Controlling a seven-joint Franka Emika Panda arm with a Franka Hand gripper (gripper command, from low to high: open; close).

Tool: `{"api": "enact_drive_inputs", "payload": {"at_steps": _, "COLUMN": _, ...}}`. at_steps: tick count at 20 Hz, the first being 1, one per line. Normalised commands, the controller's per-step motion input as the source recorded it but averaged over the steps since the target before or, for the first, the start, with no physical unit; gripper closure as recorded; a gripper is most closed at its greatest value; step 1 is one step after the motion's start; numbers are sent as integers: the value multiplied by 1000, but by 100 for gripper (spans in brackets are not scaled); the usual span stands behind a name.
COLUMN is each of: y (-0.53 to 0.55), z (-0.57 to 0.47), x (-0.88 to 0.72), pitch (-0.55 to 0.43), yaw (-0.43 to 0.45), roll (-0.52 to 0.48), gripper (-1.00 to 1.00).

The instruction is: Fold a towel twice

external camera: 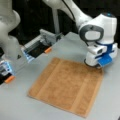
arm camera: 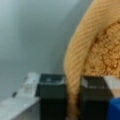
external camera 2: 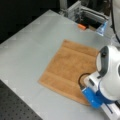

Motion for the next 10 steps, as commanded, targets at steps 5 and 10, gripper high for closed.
{"api": "enact_drive_inputs", "payload": {"at_steps": 5, "y": -347, "z": 246, "x": -294, "pitch": 40, "yaw": 139, "roll": 82, "gripper": 100}}
{"api": "enact_drive_inputs", "payload": {"at_steps": 10, "y": -423, "z": 280, "x": -456, "pitch": 74, "yaw": 92, "roll": 200, "gripper": 100}}
